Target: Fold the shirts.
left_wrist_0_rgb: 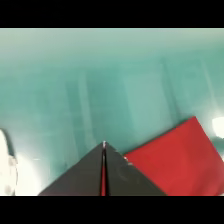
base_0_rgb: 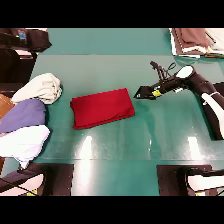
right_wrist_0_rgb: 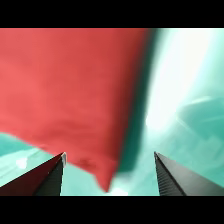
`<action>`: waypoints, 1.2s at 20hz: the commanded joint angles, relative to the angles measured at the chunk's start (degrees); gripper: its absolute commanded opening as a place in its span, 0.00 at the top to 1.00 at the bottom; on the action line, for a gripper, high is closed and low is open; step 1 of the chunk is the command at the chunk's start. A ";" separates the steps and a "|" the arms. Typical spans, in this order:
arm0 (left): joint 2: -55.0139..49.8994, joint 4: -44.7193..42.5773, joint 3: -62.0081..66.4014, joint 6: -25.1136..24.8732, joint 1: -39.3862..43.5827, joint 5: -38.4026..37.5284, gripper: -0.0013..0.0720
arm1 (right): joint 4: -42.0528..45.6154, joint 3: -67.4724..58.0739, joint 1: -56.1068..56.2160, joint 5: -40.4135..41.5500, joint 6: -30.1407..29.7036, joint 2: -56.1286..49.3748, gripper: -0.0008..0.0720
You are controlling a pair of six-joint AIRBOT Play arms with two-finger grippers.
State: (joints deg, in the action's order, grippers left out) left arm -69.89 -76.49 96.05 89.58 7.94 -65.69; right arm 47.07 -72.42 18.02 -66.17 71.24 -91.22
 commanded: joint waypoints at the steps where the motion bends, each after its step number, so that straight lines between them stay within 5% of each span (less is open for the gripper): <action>1: -2.36 0.44 -0.26 -0.02 3.45 0.24 0.95 | -2.36 -2.78 -0.66 -1.75 0.26 -6.43 0.14; 6: -3.32 0.42 -0.24 -0.02 4.63 0.66 0.95 | -8.94 -12.02 6.45 -4.90 0.31 -17.81 0.21; 8: -3.32 0.59 -0.24 0.02 4.63 0.46 0.95 | -10.62 -14.45 8.81 -6.10 0.31 -20.72 0.44; 10: -3.32 2.91 -0.24 0.00 4.63 0.57 0.95 | -10.38 -15.87 10.23 -6.47 0.20 -21.35 0.88; 11: -3.32 4.57 -0.24 0.00 4.63 0.74 0.95 | -10.08 -16.63 10.34 -6.36 0.15 -21.03 0.97; 16: -3.32 4.68 -0.24 -0.04 10.29 2.27 0.95 | -4.68 -18.53 0.94 -3.65 2.05 -11.72 0.97; 24: -3.32 4.98 -0.24 -0.02 15.96 4.28 0.95 | 7.37 -18.56 -33.83 -2.38 6.73 4.50 0.97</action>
State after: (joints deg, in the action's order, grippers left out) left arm -73.19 -71.68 95.83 89.56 22.90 -62.06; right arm 51.51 -90.89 -4.25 -69.84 76.95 -91.31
